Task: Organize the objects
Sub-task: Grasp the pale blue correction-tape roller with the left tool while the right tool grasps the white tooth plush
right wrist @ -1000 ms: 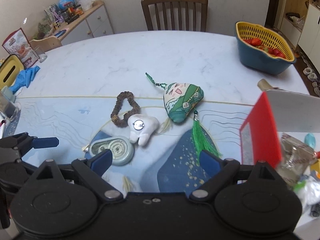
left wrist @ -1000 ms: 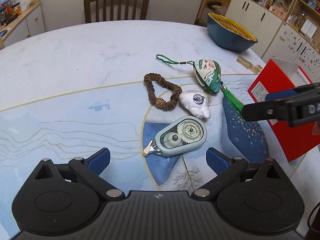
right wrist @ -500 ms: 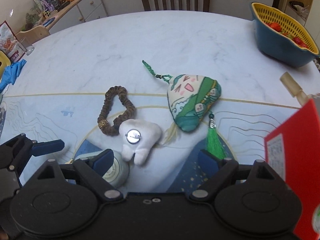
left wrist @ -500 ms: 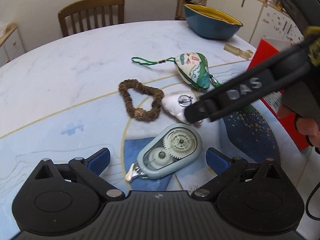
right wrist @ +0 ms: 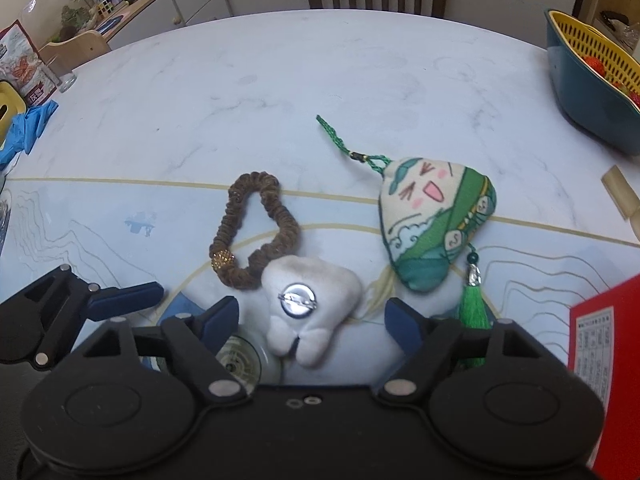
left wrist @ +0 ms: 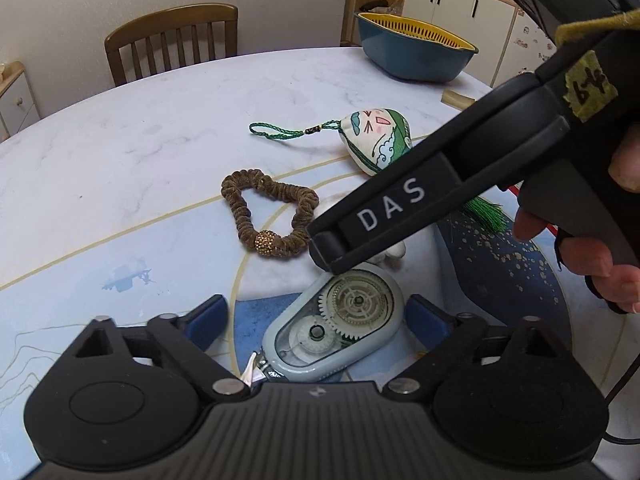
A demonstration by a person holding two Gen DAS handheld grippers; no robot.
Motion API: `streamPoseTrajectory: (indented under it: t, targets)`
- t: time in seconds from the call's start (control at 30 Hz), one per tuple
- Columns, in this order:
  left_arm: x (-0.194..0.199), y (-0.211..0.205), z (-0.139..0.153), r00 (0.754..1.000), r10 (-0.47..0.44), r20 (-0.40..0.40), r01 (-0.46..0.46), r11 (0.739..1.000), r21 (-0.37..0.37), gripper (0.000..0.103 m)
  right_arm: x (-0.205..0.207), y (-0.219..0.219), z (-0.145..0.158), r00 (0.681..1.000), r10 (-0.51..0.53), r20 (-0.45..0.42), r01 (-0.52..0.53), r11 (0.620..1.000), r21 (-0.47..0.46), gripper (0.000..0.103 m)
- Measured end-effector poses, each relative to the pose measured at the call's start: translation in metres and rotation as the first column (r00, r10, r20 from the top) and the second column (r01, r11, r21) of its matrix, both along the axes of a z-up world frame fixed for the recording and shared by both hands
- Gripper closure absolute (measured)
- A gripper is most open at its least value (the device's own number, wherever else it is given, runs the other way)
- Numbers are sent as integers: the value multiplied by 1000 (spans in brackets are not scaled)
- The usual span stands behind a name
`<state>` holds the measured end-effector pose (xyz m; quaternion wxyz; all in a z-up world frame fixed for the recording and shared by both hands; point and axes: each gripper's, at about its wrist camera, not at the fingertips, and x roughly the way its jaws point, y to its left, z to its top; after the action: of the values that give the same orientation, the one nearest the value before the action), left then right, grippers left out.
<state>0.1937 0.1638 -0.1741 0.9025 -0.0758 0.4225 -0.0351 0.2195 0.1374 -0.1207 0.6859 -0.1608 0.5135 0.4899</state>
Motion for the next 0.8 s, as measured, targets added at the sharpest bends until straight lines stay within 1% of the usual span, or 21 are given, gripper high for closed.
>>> streamPoseTrajectory:
  t: [0.07,0.13,0.2,0.27,0.3,0.4,0.47,0.53,0.63,0.8]
  targets:
    - [0,-1,1,1000,-9,7,9,1000,6,11,-1,1,0,1000,3,4,-3,1000,0,26]
    - [0,-3,2,999,-28,15,28,1000,8,19,0,1,-2,1000,5,12,-5,1000,-1,28]
    - [0,-7,3,999,-42,16,42,999,20,29,-1,1,-1,1000,7,23,-7,1000,-1,30]
    - [0,-12,5,998,-55,17,55,998,41,35,-2,1,-1,999,4,31,-4,1000,-3,32]
    - [0,-14,5,998,-58,14,57,997,48,35,-5,3,-2,999,0,34,1,1000,-4,33]
    - [0,-16,6,998,-59,9,59,997,52,40,-4,6,-2,999,-9,54,9,1000,-10,40]
    - [-1,-17,7,999,-55,4,54,997,54,40,-4,6,-3,997,-13,73,15,1000,-15,49]
    - [-1,-17,7,999,-47,1,47,998,50,40,-4,3,-1,996,-22,87,24,1000,-17,54]
    - [-2,-16,8,999,-34,-6,34,999,41,40,-2,-2,-1,996,-44,77,46,999,-19,57]
    - [-9,-13,10,1000,-11,-16,11,1000,18,46,-1,-20,4,995,-72,67,72,997,-11,57]
